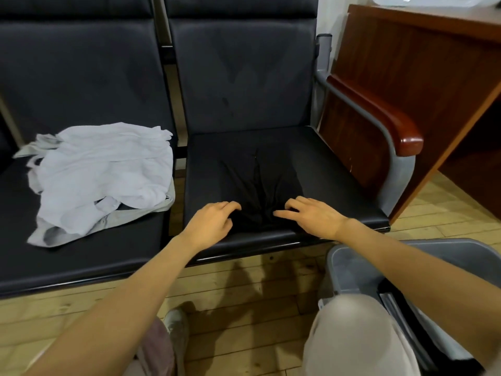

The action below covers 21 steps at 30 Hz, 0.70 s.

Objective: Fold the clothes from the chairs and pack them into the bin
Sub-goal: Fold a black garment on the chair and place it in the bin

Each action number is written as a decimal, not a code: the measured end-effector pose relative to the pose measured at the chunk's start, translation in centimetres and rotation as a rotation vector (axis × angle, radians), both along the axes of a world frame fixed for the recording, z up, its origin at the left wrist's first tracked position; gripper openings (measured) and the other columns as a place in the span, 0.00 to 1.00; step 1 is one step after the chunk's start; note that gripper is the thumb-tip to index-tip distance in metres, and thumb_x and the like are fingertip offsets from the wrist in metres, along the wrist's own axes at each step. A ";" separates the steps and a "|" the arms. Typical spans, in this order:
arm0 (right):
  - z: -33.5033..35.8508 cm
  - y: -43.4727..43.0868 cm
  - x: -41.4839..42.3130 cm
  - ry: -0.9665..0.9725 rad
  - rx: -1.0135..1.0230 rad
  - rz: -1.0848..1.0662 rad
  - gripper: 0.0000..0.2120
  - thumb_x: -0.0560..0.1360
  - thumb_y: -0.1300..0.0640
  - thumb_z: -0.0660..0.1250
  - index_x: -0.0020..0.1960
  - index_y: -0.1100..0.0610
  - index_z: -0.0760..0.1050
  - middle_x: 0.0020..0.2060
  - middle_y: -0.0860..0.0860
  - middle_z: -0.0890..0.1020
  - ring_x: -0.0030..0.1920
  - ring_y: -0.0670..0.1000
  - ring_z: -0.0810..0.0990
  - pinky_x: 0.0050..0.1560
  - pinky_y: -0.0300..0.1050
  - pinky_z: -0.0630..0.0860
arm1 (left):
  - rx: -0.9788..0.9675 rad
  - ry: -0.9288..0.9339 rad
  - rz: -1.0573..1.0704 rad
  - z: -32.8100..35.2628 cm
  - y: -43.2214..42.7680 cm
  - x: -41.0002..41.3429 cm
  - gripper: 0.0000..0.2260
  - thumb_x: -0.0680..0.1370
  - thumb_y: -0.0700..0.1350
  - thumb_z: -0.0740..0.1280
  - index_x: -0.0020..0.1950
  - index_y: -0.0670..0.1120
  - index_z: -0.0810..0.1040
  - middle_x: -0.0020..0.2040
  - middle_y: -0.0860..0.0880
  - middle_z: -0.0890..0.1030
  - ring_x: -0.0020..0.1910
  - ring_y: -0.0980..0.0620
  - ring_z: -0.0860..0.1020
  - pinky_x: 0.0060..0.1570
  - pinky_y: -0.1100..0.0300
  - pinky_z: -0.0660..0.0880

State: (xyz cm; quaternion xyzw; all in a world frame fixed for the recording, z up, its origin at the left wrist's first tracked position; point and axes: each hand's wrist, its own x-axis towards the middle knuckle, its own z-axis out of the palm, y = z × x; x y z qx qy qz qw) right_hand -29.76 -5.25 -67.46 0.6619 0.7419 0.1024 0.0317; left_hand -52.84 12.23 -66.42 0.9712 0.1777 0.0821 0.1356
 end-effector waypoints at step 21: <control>-0.4 11.4 7.4 0.856 0.122 -0.813 0.19 0.79 0.61 0.62 0.69 0.54 0.69 0.57 0.53 0.78 0.57 0.54 0.77 0.55 0.43 0.71 | -1.192 -0.380 0.718 -1.4 8.7 11.1 0.29 0.77 0.50 0.70 0.73 0.44 0.63 0.66 0.45 0.72 0.63 0.45 0.73 0.66 0.48 0.70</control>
